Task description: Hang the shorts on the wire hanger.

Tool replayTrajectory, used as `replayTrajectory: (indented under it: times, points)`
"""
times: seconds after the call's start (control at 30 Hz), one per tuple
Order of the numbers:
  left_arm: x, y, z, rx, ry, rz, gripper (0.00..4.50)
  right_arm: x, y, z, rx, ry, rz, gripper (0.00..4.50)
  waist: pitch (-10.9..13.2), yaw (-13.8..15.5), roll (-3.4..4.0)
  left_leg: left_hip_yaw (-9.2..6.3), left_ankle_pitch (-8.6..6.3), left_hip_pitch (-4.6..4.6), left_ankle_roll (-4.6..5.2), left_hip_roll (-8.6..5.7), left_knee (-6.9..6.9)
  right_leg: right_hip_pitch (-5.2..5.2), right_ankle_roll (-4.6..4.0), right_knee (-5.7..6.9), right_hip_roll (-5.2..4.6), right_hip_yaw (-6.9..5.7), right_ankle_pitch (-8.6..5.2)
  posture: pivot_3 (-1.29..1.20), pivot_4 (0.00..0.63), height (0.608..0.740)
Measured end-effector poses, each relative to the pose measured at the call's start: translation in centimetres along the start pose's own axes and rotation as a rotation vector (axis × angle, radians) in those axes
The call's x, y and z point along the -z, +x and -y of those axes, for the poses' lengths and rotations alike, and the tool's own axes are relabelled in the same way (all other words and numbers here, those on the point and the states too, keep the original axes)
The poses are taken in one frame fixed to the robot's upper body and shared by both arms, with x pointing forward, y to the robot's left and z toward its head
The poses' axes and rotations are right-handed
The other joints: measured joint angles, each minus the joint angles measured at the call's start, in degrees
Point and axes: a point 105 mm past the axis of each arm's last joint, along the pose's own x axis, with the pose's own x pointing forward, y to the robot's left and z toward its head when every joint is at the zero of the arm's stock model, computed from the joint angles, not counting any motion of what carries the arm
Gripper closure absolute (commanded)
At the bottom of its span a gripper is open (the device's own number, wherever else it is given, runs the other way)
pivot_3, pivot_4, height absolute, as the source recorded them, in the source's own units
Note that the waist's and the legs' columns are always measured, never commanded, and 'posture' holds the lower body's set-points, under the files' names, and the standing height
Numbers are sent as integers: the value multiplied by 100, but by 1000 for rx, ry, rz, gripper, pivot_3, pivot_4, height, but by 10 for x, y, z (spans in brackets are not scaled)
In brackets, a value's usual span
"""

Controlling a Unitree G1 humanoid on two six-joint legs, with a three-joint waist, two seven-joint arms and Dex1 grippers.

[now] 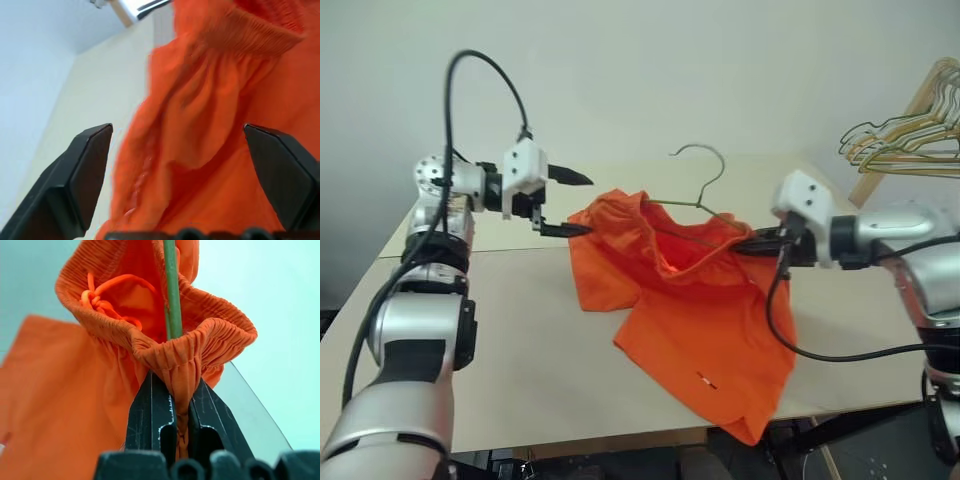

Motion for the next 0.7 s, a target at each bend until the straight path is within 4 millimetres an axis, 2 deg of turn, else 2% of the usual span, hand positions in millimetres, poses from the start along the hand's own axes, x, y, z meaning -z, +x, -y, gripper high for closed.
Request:
replayTrajectory:
  times: [0.1, 0.23, 0.33, 0.47, 0.6, 0.7]
  points:
    - [-4, -8, -7, -59, -47, 61, 46, -6, -13, 3, 0, 23, 3, 4500, 0, -20, 0, -2, -3, 0, 4, 2, 0, -1, 0, 1, -1, 0, 0, -181, 0, 740]
    - [-25, -11, -17, -137, -124, 248, 46, -21, -23, 9, 20, 109, 31, 4500, 0, -58, 0, -8, -5, -1, 7, 6, 0, -2, 0, 1, -4, 2, 0, -187, 0, 740]
    - [-39, -11, -15, -130, -185, 371, 46, -18, -23, 15, 61, 218, 16, 4500, -1, -82, 1, -12, -6, -1, 7, 6, -6, -2, 0, 3, -8, 5, 0, -191, 0, 740]
    - [-37, -9, 7, -82, -299, 457, 46, -2, -19, 19, 129, 372, -21, 4500, -2, -122, 4, -18, 6, -8, -13, 1, -9, -14, 0, 8, -18, 23, 0, -201, 0, 740]
    - [-34, -7, 28, -70, -320, 447, 46, 12, -24, 24, 236, 514, -25, 4500, -2, -120, 4, -20, 18, -7, -35, 1, -10, -10, -1, 6, -24, 27, 0, -210, 0, 740]
    - [-29, -2, 42, -60, -323, 415, 46, 31, -32, 30, 364, 622, -68, 4500, -4, -107, 6, -22, 20, -3, -37, -7, -9, -8, -1, 0, -40, 29, 1, -223, 0, 740]
